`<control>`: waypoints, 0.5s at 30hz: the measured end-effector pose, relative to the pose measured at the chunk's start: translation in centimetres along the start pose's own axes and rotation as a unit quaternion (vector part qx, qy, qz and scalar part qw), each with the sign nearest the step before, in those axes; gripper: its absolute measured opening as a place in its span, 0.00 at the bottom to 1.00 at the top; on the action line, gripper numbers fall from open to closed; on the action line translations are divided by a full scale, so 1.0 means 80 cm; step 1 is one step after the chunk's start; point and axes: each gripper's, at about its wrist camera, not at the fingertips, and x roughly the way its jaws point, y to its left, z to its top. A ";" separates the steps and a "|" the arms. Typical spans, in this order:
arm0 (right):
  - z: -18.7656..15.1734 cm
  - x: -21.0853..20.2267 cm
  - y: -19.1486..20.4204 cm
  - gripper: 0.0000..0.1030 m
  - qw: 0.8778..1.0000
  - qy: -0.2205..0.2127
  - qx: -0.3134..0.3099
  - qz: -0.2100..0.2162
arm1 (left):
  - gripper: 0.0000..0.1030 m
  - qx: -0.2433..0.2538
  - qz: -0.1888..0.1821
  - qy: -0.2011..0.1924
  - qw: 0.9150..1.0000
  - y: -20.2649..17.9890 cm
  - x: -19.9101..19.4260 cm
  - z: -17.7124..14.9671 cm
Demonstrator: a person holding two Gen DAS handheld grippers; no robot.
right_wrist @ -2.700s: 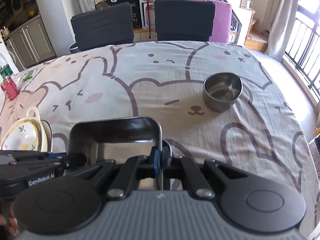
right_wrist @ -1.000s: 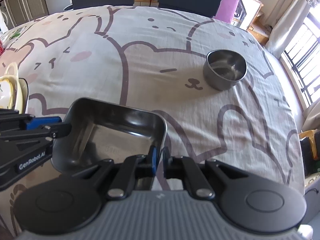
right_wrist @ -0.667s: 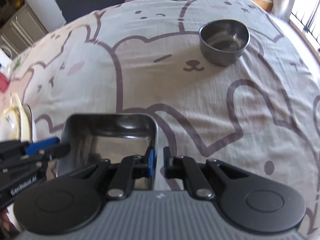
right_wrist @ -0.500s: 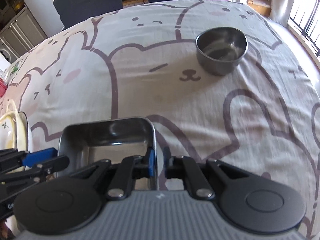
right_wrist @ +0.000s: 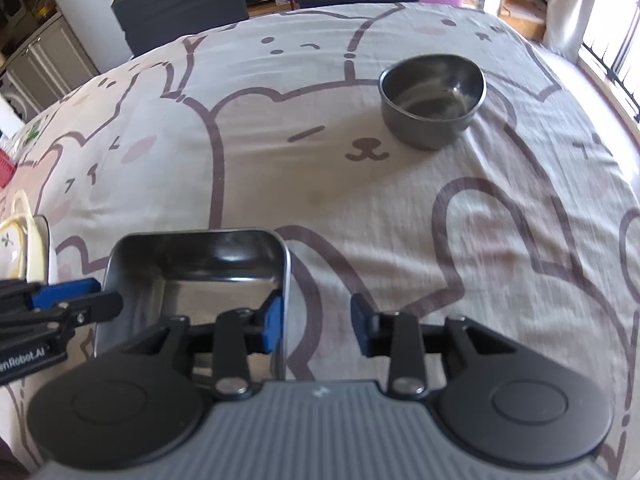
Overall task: Organize plates and bowls
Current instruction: 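Open both grippers and release the steel tray rim, then move the right gripper to the small round steel bowl rim and close it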
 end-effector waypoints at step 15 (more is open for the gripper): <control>0.019 -0.087 -0.044 0.56 0.989 -0.128 0.077 -0.004 | 0.95 -0.013 -0.029 -0.069 0.997 -0.008 -0.038 0.036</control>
